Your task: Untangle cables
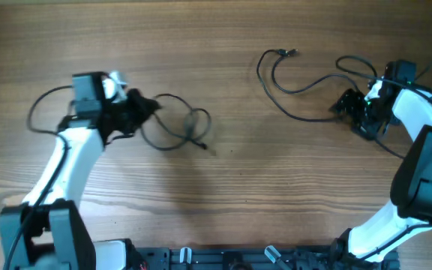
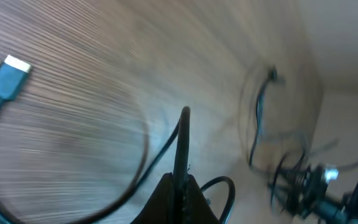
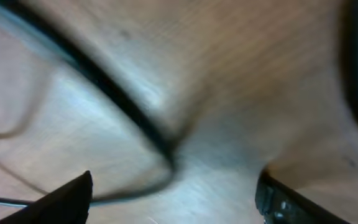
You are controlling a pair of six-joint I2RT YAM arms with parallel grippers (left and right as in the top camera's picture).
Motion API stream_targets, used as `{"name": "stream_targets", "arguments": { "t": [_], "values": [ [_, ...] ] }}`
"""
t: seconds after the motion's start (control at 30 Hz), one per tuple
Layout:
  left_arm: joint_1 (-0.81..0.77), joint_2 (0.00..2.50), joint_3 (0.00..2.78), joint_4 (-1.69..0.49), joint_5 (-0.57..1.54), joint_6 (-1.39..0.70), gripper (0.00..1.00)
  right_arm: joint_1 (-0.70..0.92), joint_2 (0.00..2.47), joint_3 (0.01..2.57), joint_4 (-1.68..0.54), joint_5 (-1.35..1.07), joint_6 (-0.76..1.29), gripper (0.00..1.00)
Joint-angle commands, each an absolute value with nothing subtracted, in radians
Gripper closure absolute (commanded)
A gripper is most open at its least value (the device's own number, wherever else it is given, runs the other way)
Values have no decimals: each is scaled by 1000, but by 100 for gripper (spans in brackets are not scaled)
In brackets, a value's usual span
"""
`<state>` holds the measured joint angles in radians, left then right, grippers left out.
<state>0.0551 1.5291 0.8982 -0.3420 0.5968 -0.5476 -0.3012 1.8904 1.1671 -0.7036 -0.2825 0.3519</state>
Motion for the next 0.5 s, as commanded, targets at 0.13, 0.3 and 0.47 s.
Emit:
{"name": "stream_targets", "arguments": {
  "t": [0.13,0.3,0.47],
  "values": [
    [-173,1565,899,-247,545,-501,96,-227,1780,1153,-677,-459,70,11],
    [-234,1565,899,-246,513,-501,40,-108,1780,1153,-640,-611,-55,1],
    [-236,1565,899,-246,503,-501,0,64,1781,1153,-564,-619,-48,0]
  ]
}}
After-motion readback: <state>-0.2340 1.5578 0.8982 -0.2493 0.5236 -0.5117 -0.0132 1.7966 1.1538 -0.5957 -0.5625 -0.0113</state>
